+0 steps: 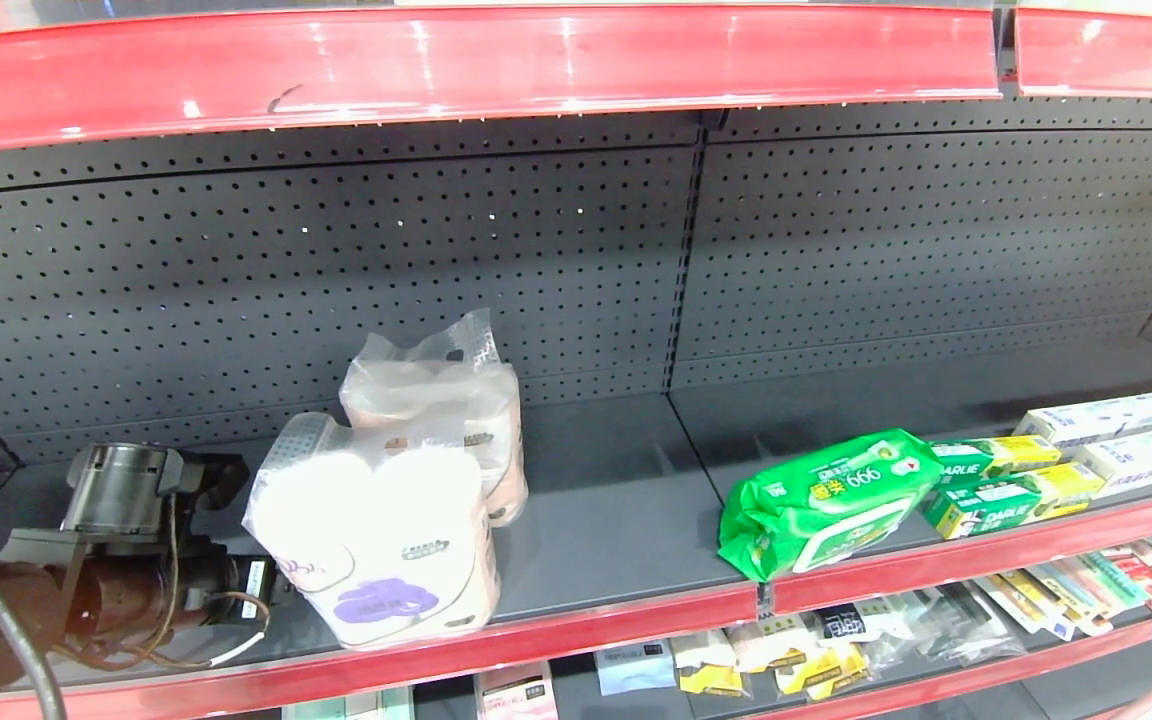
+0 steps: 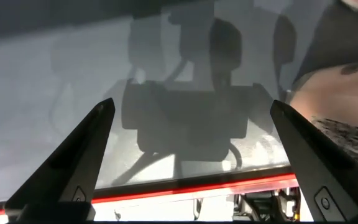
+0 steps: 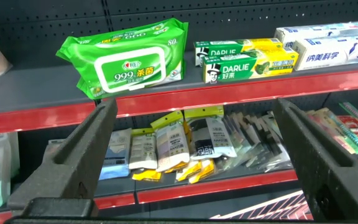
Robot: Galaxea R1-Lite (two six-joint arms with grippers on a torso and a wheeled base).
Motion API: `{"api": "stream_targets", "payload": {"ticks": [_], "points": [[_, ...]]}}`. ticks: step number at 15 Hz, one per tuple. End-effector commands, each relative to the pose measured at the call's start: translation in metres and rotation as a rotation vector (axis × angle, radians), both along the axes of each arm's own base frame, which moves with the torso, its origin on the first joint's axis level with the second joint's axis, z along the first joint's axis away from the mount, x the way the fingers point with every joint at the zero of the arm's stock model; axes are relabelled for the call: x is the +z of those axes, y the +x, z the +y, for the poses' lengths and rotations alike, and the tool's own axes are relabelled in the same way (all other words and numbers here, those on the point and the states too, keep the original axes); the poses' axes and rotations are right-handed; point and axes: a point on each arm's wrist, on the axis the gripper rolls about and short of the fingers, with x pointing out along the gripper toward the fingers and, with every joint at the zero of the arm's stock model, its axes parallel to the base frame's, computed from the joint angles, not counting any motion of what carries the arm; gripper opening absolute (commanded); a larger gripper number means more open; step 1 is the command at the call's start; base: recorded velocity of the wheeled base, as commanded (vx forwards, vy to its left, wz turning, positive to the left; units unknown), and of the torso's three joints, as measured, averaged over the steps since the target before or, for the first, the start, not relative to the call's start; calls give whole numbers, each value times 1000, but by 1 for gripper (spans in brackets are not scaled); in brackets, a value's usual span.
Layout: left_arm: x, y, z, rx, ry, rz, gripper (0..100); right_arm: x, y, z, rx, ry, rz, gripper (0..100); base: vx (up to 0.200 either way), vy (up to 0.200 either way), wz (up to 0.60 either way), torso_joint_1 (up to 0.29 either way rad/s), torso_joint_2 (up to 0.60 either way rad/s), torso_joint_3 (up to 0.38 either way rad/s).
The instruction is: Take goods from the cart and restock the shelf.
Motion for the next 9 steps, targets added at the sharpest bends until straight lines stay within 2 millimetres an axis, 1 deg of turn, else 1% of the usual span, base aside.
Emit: {"api": "stream_targets", "payload": {"ticks": [1, 9], "points": [[-1, 2, -1, -7, -3, 2, 100, 0, 0, 0, -2, 0, 1, 100, 0, 0, 0, 0, 0, 0], [-4, 7, -10, -43, -5, 13, 100, 0, 0, 0, 0, 0, 1, 100, 0, 0, 0, 0, 0, 0]]}}
